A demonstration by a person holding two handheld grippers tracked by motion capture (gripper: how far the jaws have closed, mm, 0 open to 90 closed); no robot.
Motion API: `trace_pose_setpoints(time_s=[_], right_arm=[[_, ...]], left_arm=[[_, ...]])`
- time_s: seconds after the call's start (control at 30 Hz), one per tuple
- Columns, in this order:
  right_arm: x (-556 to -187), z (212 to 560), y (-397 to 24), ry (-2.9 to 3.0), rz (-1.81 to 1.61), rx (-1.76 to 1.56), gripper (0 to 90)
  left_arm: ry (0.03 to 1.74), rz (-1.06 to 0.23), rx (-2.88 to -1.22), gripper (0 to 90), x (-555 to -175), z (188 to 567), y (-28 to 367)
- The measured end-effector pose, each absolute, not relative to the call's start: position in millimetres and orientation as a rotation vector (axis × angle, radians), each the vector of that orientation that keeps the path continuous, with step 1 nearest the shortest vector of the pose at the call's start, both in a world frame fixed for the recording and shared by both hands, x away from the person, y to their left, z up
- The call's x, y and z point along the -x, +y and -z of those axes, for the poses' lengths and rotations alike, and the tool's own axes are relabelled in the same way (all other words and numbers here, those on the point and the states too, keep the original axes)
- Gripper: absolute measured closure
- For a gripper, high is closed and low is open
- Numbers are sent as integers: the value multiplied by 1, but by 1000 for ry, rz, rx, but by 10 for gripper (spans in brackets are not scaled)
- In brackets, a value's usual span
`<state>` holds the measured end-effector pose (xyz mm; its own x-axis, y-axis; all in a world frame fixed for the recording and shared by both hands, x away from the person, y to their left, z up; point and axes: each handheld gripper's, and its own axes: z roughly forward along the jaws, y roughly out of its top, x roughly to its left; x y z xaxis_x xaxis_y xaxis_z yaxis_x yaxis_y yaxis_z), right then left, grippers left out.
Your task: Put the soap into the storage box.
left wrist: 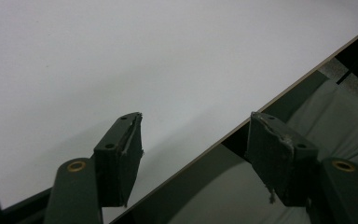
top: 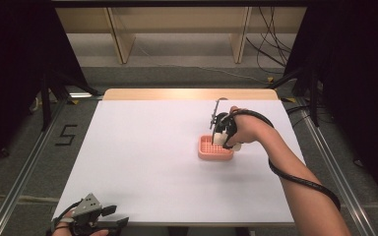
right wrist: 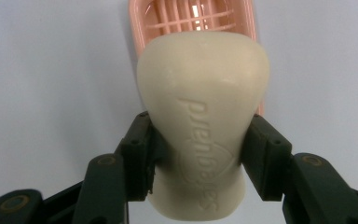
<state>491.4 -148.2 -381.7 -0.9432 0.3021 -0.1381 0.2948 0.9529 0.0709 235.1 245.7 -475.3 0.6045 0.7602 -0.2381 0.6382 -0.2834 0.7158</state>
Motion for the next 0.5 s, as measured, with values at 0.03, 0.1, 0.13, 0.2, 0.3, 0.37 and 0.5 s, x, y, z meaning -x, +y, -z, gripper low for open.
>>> trace_pose_setpoints(time_s=[0.03, 0.1, 0.13, 0.2, 0.3, 0.37, 0.5], right_arm=[[-492, 382, -147, 2963, -83, -428, 507], [-492, 382, -147, 2959, -77, -448, 506], [-493, 382, -146, 2960, -83, -412, 507], [-493, 383, -146, 2962, -89, -431, 506], [-492, 383, -144, 2951, -74, -445, 506], [-494, 384, -144, 2967, -91, -418, 506], [-495, 386, -143, 2954, -90, -385, 506]], left_arm=[[1106, -189, -2010, 351, -235, 475, 246], [1104, -192, -2010, 351, -235, 475, 246], [1104, -192, -2010, 351, -235, 475, 246], [1104, -192, -2010, 351, -235, 475, 246], [1104, -192, -2010, 351, -235, 475, 246], [1104, -192, -2010, 351, -235, 475, 246], [1105, -191, -2008, 351, -235, 475, 245]])
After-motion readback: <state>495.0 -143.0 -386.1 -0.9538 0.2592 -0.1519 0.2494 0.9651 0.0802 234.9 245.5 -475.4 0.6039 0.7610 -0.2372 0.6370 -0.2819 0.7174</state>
